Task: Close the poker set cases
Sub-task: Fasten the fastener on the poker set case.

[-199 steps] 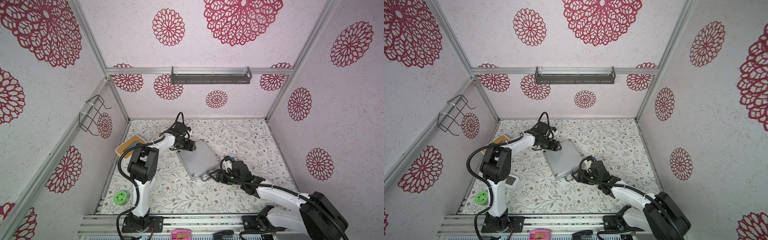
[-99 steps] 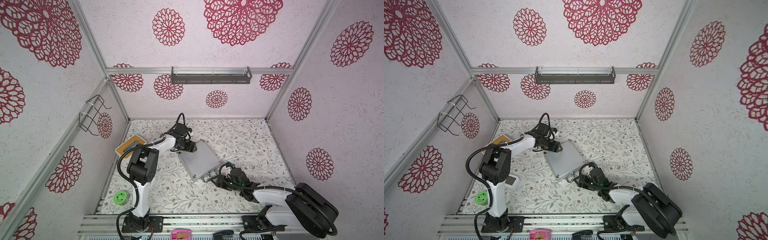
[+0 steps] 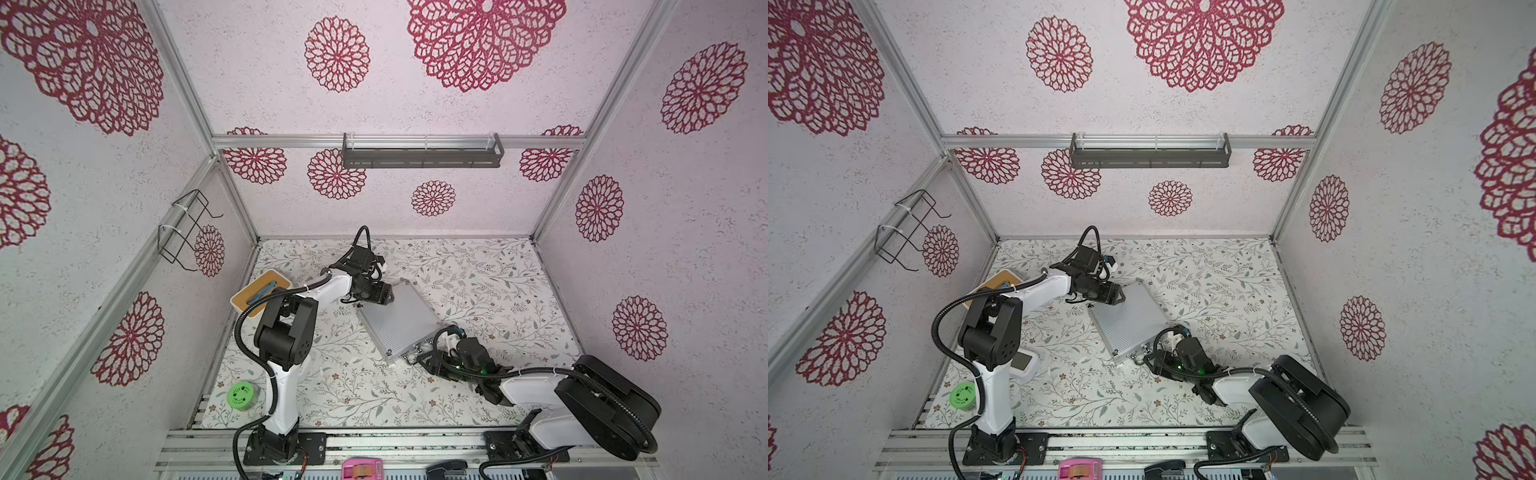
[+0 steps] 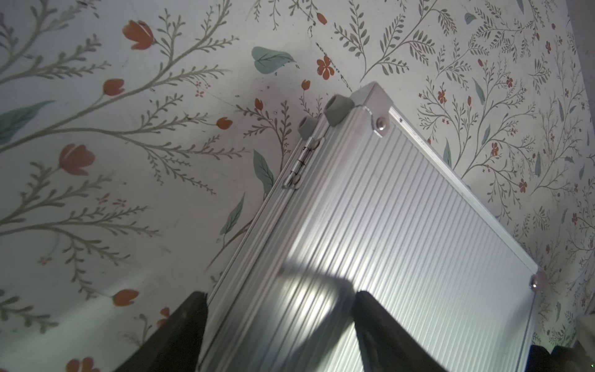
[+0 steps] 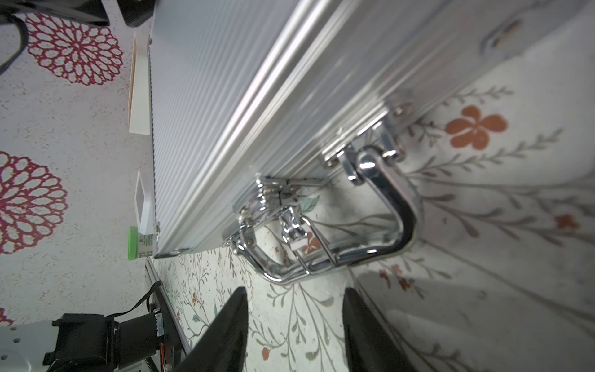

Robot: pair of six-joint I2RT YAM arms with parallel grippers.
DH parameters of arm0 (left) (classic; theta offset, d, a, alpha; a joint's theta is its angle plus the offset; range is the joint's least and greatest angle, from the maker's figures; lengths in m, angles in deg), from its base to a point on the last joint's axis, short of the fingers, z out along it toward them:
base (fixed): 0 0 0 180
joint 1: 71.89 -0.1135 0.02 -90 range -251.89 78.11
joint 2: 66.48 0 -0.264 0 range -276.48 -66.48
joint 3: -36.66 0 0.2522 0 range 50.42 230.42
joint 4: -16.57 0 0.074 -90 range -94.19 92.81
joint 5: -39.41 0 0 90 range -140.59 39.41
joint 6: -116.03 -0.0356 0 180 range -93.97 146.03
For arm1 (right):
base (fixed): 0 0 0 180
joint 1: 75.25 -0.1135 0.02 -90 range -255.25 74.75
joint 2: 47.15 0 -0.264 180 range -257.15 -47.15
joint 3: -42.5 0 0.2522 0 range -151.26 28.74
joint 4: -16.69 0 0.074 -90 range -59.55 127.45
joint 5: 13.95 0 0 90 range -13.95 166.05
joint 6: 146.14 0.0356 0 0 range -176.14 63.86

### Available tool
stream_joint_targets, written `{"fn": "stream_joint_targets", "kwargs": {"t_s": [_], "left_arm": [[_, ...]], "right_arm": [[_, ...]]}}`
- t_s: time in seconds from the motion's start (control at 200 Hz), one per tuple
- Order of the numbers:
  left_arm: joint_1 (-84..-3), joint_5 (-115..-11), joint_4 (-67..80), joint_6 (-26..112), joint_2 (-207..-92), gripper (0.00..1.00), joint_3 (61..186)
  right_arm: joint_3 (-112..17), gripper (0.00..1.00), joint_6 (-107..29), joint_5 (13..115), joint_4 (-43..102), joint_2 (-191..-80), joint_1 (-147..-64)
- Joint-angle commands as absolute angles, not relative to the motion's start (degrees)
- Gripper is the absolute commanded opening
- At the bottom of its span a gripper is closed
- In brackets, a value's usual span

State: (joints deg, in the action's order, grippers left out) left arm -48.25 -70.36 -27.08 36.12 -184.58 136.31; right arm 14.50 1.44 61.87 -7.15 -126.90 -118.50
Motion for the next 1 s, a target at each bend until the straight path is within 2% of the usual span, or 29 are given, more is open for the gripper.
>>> {"fn": "stream_joint_targets", "kwargs": {"t_s": [0.0, 0.605, 0.996], "left_arm": [[-47.21, -68.52, -29.93, 35.33, -185.41, 0.75, 135.54], [-47.08, -68.44, -30.33, 35.43, -185.22, 0.74, 135.23], [-46.95, -68.34, -30.59, 35.35, -185.22, 0.74, 135.19]], "right_arm": [[13.48, 0.48, 2.98, 63.3, -9.01, -127.46, -118.93], [13.16, 0.44, 5.25, 65.56, -17.0, -131.44, -119.88], [12.35, 0.42, 6.12, 67.26, -14.24, -127.02, -120.16]]}}
